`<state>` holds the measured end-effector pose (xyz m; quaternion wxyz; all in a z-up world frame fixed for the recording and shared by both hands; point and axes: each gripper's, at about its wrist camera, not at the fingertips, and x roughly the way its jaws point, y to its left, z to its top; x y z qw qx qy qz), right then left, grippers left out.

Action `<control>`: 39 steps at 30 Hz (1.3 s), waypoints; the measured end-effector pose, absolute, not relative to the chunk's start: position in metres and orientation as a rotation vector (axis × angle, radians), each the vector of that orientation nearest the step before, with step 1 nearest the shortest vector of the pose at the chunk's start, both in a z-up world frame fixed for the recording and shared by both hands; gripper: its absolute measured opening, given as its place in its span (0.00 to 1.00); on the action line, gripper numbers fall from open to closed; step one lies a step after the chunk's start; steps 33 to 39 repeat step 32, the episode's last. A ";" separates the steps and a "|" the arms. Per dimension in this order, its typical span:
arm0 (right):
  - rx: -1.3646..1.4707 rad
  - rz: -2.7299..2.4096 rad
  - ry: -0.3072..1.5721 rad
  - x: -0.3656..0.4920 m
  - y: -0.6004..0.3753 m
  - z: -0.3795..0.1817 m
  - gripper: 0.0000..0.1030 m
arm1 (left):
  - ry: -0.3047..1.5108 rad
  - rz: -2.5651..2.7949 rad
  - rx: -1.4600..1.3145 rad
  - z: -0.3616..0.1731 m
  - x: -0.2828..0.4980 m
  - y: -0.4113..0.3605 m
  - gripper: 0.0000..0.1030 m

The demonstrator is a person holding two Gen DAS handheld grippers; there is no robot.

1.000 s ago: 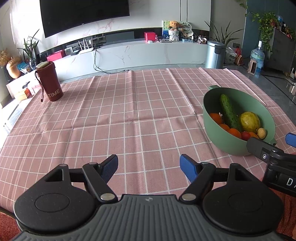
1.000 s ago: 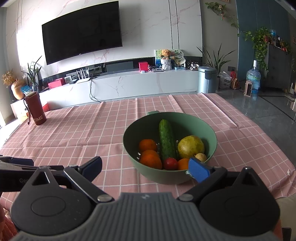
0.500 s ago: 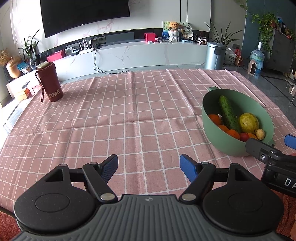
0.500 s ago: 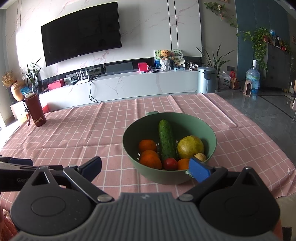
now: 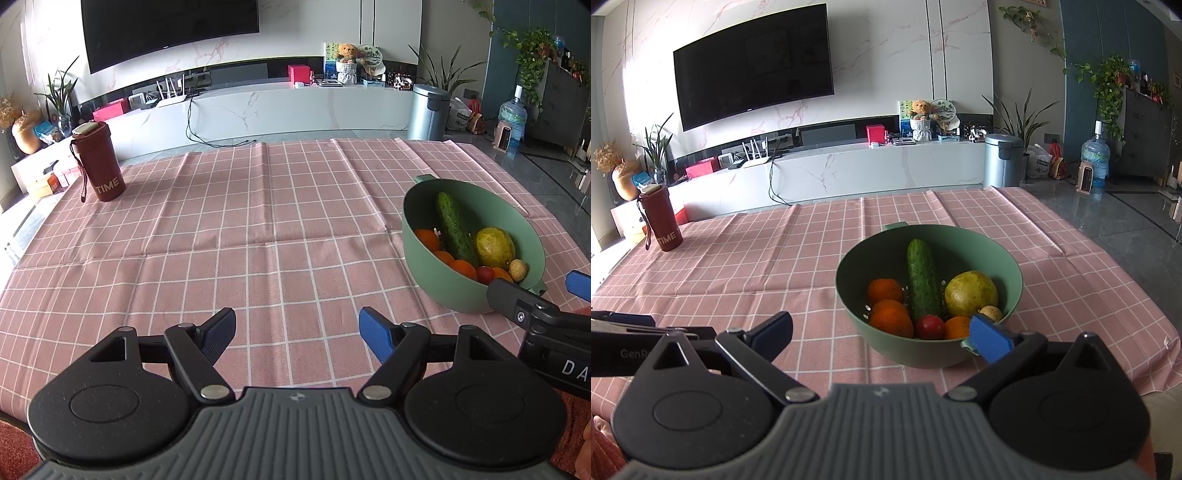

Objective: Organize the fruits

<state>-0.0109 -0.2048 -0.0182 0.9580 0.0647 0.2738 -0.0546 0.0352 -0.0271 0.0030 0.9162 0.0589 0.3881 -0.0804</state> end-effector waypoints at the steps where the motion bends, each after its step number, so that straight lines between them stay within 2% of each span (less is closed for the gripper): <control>1: 0.131 -0.111 0.556 -0.011 -0.205 -0.018 0.95 | 0.798 -0.165 0.121 0.003 0.035 -0.027 0.87; 39: 0.130 -0.111 0.559 -0.011 -0.205 -0.019 0.95 | 0.804 -0.178 0.126 0.003 0.033 -0.027 0.85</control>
